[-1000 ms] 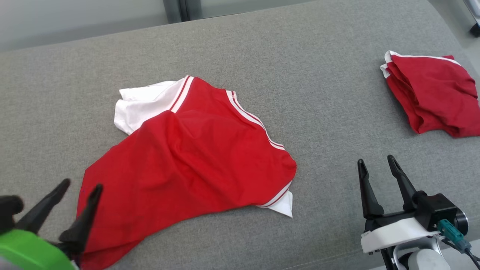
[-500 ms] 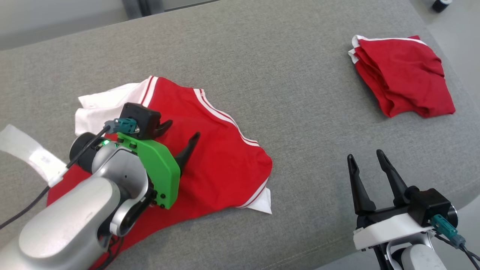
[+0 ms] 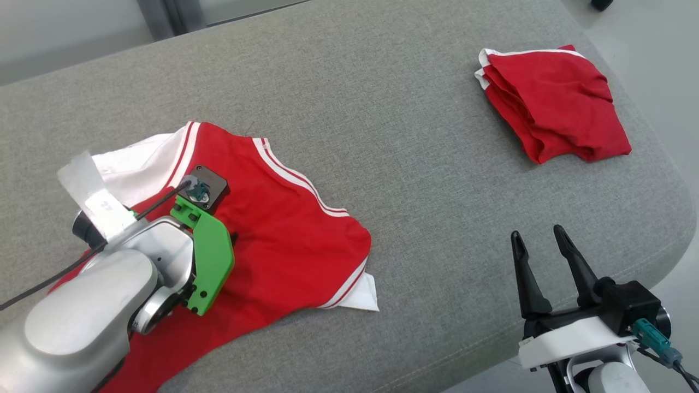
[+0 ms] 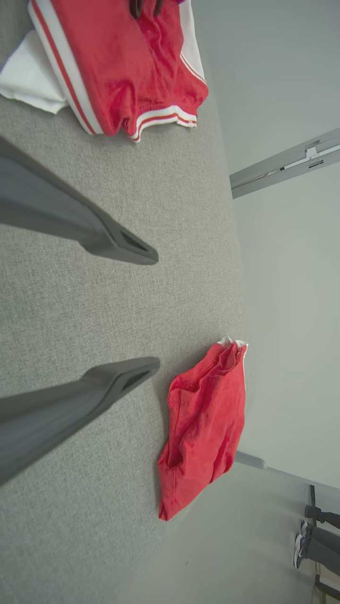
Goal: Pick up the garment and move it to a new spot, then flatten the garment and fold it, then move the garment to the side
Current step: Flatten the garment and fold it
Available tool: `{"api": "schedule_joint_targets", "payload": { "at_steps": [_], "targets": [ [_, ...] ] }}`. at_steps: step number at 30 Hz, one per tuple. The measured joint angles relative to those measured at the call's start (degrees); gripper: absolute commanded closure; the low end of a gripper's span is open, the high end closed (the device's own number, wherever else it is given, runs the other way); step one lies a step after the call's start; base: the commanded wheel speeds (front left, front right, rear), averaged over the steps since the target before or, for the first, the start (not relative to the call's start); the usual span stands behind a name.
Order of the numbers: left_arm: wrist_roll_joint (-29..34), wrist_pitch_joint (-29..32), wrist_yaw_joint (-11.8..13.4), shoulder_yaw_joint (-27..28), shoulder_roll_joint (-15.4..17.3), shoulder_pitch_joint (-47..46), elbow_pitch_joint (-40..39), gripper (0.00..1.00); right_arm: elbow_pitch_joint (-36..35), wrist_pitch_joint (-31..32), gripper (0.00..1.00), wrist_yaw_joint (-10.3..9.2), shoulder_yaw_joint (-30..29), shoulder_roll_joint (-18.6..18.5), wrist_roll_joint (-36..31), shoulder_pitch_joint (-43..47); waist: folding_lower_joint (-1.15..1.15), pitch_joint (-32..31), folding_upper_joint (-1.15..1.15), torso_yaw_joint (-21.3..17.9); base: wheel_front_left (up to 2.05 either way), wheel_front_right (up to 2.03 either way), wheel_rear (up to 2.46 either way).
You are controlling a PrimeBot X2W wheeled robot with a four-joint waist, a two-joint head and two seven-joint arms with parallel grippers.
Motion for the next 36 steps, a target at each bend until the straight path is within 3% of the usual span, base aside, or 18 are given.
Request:
{"api": "schedule_joint_targets", "payload": {
  "at_steps": [1,5,12,16,27,28,30,31,32,36],
  "targets": [
    [-0.07,0.63,-0.57,-0.35,-0.15,-0.15,0.67,1.0,-0.01,0.0,0.0,0.0,0.01,0.0,0.0,-0.01,0.0,-0.06,0.0,0.09,0.0,0.0,0.0],
    [-2.35,0.96,-2.31,-0.09,-1.63,-0.14,2.29,1.0,0.02,0.0,0.0,0.0,0.29,0.02,-0.01,-0.13,0.0,-0.12,0.0,0.3,0.0,0.0,0.0],
    [-0.83,-10.24,-1.19,5.23,-7.11,-4.83,-0.43,1.0,0.01,0.0,0.0,0.0,0.51,0.01,0.0,-0.31,0.0,0.53,0.0,0.7,0.0,0.0,0.0],
    [0.16,-13.29,-1.48,6.04,-9.11,-7.06,1.34,1.0,0.11,0.0,0.0,0.0,1.37,0.02,0.14,-0.8,0.0,0.87,0.0,0.22,0.0,0.0,0.0],
    [-0.45,-22.73,-1.58,10.66,-13.45,-10.46,18.97,1.0,0.08,0.0,0.0,0.0,3.25,-0.01,0.2,-1.47,0.0,2.38,0.0,-3.76,0.0,0.0,0.0],
    [-0.48,-23.26,-1.8,10.71,-13.79,-10.49,20.89,0.95,0.07,0.0,0.0,0.0,3.41,-0.01,0.33,-1.44,0.0,2.55,0.0,-4.16,0.0,0.0,0.0],
    [-0.79,-24.7,-1.86,11.07,-14.3,-10.49,24.39,0.56,0.08,0.0,0.0,0.0,3.57,0.01,0.46,-1.37,0.0,2.87,0.0,-4.85,0.0,0.0,0.0],
    [-0.78,-25.58,-2.07,11.15,-14.44,-10.49,25.9,0.24,0.07,0.0,0.0,0.0,3.49,0.0,0.59,-1.35,0.0,3.02,0.0,-5.13,0.0,0.0,0.0],
    [-0.78,-25.58,-2.07,11.15,-14.44,-10.49,25.9,0.0,0.07,0.0,0.0,0.0,3.49,0.0,0.59,-1.35,0.0,3.02,0.0,-5.13,0.0,0.0,0.0],
    [-0.9,-29.06,-2.88,11.66,-15.26,-10.43,29.83,0.0,-0.02,0.0,0.0,0.0,3.04,0.02,0.85,-0.95,0.0,3.3,0.0,-5.53,0.0,0.0,0.0]
  ]
}}
